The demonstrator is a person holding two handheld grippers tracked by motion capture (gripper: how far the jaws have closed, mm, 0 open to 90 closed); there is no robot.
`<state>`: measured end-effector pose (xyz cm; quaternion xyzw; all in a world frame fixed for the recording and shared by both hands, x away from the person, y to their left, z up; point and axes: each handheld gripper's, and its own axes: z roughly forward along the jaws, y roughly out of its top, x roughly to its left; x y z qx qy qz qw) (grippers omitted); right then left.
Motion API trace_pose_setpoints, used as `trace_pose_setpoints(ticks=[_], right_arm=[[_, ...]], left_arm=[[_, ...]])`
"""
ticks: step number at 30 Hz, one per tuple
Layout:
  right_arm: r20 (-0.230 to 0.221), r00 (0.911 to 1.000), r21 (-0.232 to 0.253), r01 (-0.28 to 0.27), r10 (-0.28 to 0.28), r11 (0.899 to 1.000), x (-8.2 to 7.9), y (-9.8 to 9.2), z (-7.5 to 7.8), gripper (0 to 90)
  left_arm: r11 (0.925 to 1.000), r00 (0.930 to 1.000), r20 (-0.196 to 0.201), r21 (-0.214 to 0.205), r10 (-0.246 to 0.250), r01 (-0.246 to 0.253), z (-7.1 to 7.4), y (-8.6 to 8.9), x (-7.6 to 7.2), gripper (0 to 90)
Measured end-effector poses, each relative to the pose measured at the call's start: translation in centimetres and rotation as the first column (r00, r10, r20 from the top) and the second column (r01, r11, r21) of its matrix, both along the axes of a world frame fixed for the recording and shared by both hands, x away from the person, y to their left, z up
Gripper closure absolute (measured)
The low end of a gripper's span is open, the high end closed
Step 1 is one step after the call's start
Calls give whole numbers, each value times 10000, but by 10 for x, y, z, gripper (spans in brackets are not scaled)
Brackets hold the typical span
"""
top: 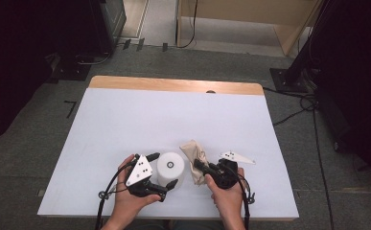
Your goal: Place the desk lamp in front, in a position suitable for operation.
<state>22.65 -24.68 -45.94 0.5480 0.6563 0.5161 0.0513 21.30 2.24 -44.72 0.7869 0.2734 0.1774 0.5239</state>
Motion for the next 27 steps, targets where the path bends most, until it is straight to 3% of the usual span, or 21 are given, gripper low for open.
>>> trace_pose_setpoints(ticks=[2, 6, 8, 11, 13, 17, 19, 23, 24, 25, 26, 27], right_arm=[[0, 10000, 49, 80, -80, 10000, 1, -2, 1, 799], [42, 9998, -8, 188, -188, 9998, 1, -4, 2, 798], [56, 9998, -66, 205, -204, 9998, 1, -4, 2, 798], [70, 9997, -113, 220, -219, 9997, 1, -4, 1, 798], [76, 9997, -162, 222, -220, 9996, 1, -3, 1, 798], [99, 9996, -210, 259, -257, 9994, 1, -4, 1, 798], [133, 9996, -209, 264, -261, 9994, 0, -4, 1, 797], [153, 9995, -200, 294, -291, 9994, 0, -5, 2, 797], [152, 9995, -206, 291, -288, 9994, 0, -5, 2, 797], [173, 9995, -229, 278, -274, 9994, 0, -5, 2, 797], [173, 9995, -229, 278, -274, 9994, 0, -5, 2, 797], [179, 9995, -213, 275, -272, 9994, 0, -5, 2, 797]], left_arm=[[9975, 9974, -158, -58, 705, -706, 0, -7, -5, 0], [9884, 9871, -517, 133, 1517, -1512, -4, -17, -7, 0], [9882, 9851, -794, -40, 1523, -1531, -6, -18, -4, 0], [9883, 9848, -867, -122, 1504, -1520, -7, -19, -3, 0], [9913, 9882, -834, -174, 1285, -1304, -7, -20, -3, 63], [9928, 9900, -809, -216, 1155, -1176, -7, -17, 0, 68], [9939, 9924, -607, -184, 1070, -1083, -5, -15, 1, 79], [9999, 9977, -669, -130, 65, -74, -2, -7, 10, 87], [9999, 9977, -669, -130, 65, -74, -2, -7, 10, 87], [9990, 9975, -565, -198, -419, 408, -2, -2, 15, 88], [9990, 9975, -565, -198, -419, 408, -2, -2, 15, 88], [9965, 9957, -430, -164, -823, 817, -2, 2, 19, 88]])
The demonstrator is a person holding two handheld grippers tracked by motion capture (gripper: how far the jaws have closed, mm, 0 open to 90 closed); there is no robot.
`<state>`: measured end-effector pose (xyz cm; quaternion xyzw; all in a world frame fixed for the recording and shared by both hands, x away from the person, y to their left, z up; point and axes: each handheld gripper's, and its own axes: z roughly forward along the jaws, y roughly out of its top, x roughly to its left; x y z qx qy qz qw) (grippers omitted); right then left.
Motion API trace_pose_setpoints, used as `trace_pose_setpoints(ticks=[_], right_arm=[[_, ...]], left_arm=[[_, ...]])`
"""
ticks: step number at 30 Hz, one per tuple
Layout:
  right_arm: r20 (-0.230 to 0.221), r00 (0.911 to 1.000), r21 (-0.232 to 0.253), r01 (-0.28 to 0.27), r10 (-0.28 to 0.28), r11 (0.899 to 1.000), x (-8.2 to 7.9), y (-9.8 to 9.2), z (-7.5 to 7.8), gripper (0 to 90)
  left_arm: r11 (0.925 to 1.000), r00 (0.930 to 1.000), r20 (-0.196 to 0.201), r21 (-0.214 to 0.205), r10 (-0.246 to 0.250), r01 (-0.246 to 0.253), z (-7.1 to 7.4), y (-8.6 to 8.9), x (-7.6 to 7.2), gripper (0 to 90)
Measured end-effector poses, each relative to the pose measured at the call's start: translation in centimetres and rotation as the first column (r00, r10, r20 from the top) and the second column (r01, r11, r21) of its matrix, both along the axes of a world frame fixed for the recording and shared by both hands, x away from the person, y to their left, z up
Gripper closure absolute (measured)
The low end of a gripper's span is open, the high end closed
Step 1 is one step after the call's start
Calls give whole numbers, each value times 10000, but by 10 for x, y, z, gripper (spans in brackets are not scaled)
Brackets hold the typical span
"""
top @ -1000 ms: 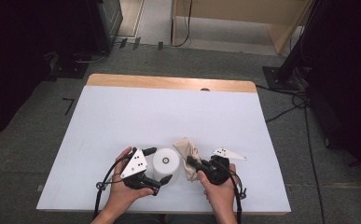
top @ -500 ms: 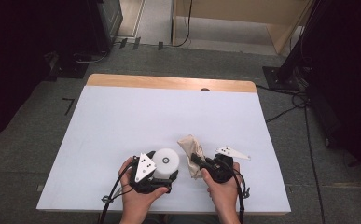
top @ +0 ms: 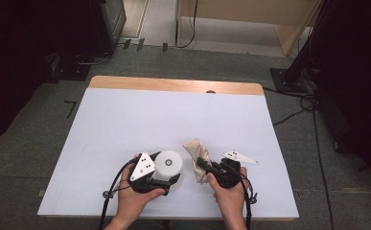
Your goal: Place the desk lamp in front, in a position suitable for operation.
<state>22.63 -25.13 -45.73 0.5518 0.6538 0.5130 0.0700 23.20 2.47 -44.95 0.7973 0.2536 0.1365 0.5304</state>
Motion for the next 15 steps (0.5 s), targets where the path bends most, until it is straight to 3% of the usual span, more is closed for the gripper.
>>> trace_pose_setpoints(ticks=[3, 5, 6, 7, 8, 9, 10, 11, 13, 15], right_arm=[[-5, 10000, 38, -2, 2, 10000, 0, 0, 0, 797], [31, 10000, 75, -7, 6, 10000, 0, 0, 1, 797], [31, 10000, 75, -7, 6, 10000, 0, 0, 1, 797], [37, 10000, 62, -47, 47, 10000, 0, 0, 1, 797], [50, 10000, 45, -74, 73, 10000, 0, 1, 1, 797], [11, 9999, 75, -111, 111, 9999, 0, 1, 1, 797], [18, 9999, 75, -153, 153, 9999, 0, 1, 1, 797], [41, 9998, 108, -183, 183, 9998, 0, 2, 1, 797], [66, 9998, 101, -213, 213, 9997, 0, 2, 1, 797], [134, 9992, 328, -373, 369, 9988, -2, 4, 4, 797]], left_arm=[[9975, 9977, 92, -200, -671, 673, 0, 8, 7, 88], [9929, 9926, 306, -175, -1172, 1178, 1, 12, 11, 88], [9929, 9926, 306, -175, -1172, 1178, 1, 12, 11, 88], [9787, 9782, 476, -266, -2022, 2036, 1, 18, 15, 88], [9671, 9666, 579, -349, -2499, 2521, 1, 20, 16, 88], [9584, 9579, 632, -396, -2800, 2828, 1, 22, 16, 88], [9584, 9579, 632, -396, -2800, 2828, 1, 22, 16, 88], [9490, 9473, 707, -207, -3125, 3146, 1, 24, 18, 88], [9489, 9467, 691, -25, -3146, 3155, 0, 25, 19, 89], [9545, 9531, 526, 166, -2982, 2977, -5, 24, 21, 88]])
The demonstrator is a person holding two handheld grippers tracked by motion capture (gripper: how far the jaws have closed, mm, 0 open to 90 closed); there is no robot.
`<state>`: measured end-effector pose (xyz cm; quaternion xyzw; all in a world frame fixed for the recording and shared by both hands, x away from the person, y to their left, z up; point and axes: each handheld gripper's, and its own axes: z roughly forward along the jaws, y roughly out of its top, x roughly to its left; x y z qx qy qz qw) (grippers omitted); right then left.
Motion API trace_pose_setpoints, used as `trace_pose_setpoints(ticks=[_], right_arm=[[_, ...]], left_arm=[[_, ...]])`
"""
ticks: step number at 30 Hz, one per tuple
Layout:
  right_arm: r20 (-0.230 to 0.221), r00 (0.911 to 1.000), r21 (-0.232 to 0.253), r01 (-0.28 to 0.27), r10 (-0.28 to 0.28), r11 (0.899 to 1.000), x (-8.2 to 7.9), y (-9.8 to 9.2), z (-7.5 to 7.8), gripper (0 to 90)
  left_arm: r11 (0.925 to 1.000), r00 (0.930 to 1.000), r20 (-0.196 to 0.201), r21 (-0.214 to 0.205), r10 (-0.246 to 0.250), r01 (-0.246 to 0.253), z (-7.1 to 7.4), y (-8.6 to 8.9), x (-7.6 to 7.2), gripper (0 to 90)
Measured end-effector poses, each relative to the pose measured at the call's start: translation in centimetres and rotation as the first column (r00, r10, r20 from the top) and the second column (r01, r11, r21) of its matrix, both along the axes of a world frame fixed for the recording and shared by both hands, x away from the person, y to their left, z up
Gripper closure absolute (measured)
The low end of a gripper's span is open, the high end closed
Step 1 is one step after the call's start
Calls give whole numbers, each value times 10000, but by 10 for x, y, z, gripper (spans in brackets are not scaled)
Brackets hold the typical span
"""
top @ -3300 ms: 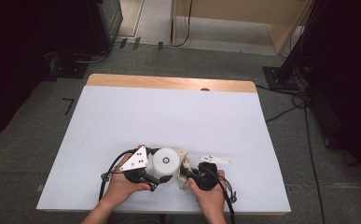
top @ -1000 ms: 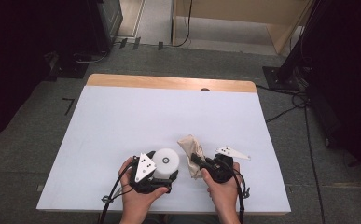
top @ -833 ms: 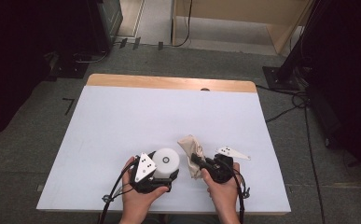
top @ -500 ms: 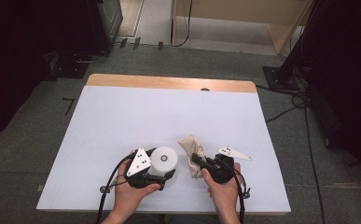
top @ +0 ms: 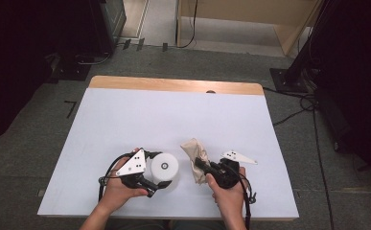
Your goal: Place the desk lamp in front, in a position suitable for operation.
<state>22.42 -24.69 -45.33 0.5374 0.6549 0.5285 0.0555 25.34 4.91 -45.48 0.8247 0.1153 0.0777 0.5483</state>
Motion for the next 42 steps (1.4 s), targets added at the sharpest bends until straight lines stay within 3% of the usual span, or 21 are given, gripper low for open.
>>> trace_pose_setpoints(ticks=[4, 8, 11, 15, 17, 20, 24, 28, 30, 32, 34, 37, 38, 39, 41, 42], right_arm=[[513, 9976, 478, -500, 476, 9976, -8, 9, 15, 797], [1388, 9876, 837, -857, 736, 9928, -20, 20, 32, 799], [1593, 9830, 967, -1070, 908, 9895, -24, 27, 34, 800], [1280, 9863, 943, -1169, 1044, 9887, -20, 35, 23, 800], [1243, 9877, 1202, -1097, 947, 9867, -19, 33, 18, 801], [951, 9924, 758, -849, 776, 9935, -16, 32, 11, 801], [9, 9968, 387, -798, 799, 9961, -11, 37, -11, 802], [-1132, 9885, -110, -1026, 1007, 9947, -2, 38, -33, 800], [-1494, 9828, -351, -1148, 1084, 9928, 0, 39, -39, 800], [-1492, 9825, -312, -1172, 1114, 9926, 0, 39, -38, 801], [-1200, 9864, -145, -1152, 1127, 9932, -1, 37, -32, 801], [-402, 9920, 525, -1178, 1199, 9917, -6, 33, -12, 800], [-402, 9920, 525, -1178, 1199, 9917, -6, 33, -12, 800], [413, 9914, 800, -1273, 1243, 9886, -10, 30, 2, 800], [943, 9875, 871, -1345, 1262, 9871, -13, 29, 12, 800], [943, 9875, 871, -1345, 1262, 9871, -13, 29, 12, 800]], left_arm=[[9999, 9999, -74, -42, 137, -137, -1, -1, 0, 88], [9996, 9996, -102, -97, 273, -274, -2, -1, -1, 88], [9994, 9995, -102, -113, 311, -312, -2, -2, -1, 88], [9992, 9992, -124, -121, 379, -380, -2, -2, -2, 88], [9990, 9991, -149, -191, 402, -405, -3, -2, -2, 88], [9989, 9990, -149, -215, 416, -419, -3, -2, -2, 87], [9987, 9990, -165, -260, 425, -429, -4, -1, -2, 87], [9986, 9989, -167, -289, 448, -453, -5, -2, -2, 86], [9985, 9988, -170, -310, 457, -462, -5, -2, -2, 86], [9983, 9987, -206, -342, 457, -464, -5, -2, -2, 86], [9984, 9988, -233, -338, 437, -445, -6, -2, -2, 85], [9984, 9988, -241, -351, 428, -436, -6, -2, -2, 85], [9984, 9988, -241, -351, 428, -436, -6, -2, -2, 84], [9984, 9988, -245, -366, 430, -439, -6, -2, -2, 84], [9983, 9987, -247, -366, 443, -452, -6, -2, -2, 84], [9983, 9987, -247, -366, 443, -452, -6, -2, -2, 84]])
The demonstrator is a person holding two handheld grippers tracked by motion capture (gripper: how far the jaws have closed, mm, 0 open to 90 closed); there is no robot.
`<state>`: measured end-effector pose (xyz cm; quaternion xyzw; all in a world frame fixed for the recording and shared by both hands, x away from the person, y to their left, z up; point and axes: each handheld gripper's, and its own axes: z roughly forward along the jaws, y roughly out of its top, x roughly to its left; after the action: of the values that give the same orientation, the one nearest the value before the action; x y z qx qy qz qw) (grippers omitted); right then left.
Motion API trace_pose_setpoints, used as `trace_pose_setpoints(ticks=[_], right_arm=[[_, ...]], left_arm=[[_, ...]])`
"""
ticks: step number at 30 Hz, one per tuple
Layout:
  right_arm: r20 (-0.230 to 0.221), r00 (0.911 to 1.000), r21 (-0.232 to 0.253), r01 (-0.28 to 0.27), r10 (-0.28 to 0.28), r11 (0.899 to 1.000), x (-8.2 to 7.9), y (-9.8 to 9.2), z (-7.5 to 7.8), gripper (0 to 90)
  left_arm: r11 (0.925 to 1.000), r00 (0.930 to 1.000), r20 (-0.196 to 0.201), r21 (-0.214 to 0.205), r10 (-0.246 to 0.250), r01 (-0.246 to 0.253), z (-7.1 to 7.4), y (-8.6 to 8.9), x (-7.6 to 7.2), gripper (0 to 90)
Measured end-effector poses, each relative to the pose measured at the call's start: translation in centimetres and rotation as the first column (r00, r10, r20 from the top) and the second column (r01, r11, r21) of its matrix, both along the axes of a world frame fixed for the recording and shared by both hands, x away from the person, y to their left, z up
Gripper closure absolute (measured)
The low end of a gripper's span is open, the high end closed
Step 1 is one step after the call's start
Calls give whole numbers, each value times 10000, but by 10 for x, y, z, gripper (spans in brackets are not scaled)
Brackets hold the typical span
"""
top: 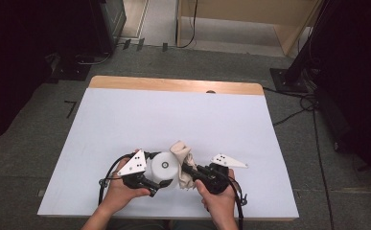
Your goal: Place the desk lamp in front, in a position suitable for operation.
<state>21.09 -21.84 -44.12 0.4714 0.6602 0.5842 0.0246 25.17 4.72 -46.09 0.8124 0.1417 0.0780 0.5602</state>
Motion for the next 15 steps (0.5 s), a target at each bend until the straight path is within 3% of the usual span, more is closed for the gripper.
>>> trace_pose_setpoints(ticks=[3, 4, 5, 7, 11, 12, 15], right_arm=[[251, 9997, -199, -17, 22, 9998, -1, 1, 0, 800], [-107, 9999, -321, 16, -19, 9995, 2, 2, -8, 800], [-107, 9999, -321, 16, -19, 9995, 2, 2, -8, 800], [-623, 9980, -613, 35, -74, 9981, 5, 5, -21, 800], [-1042, 9946, -1055, -112, 1, 9944, 9, 6, -33, 800], [-1535, 9881, -1422, -334, 113, 9893, 14, 7, -42, 799], [-1980, 9801, -1601, -465, 141, 9860, 16, 8, -50, 799]], left_arm=[[10000, 10000, -30, -13, 11, -11, 0, 0, 0, 83], [10000, 10000, -64, 5, 35, -35, 0, 0, 0, 83], [10000, 10000, -64, 5, 35, -35, 0, 0, 0, 83], [10000, 10000, -76, 8, 53, -53, 0, 0, 0, 82], [10000, 10000, -82, 7, 46, -46, 0, 0, 0, 82], [10000, 10000, -82, 3, 41, -41, -1, 0, 0, 82], [10000, 10000, -83, -5, 42, -42, -1, -1, 0, 82]])
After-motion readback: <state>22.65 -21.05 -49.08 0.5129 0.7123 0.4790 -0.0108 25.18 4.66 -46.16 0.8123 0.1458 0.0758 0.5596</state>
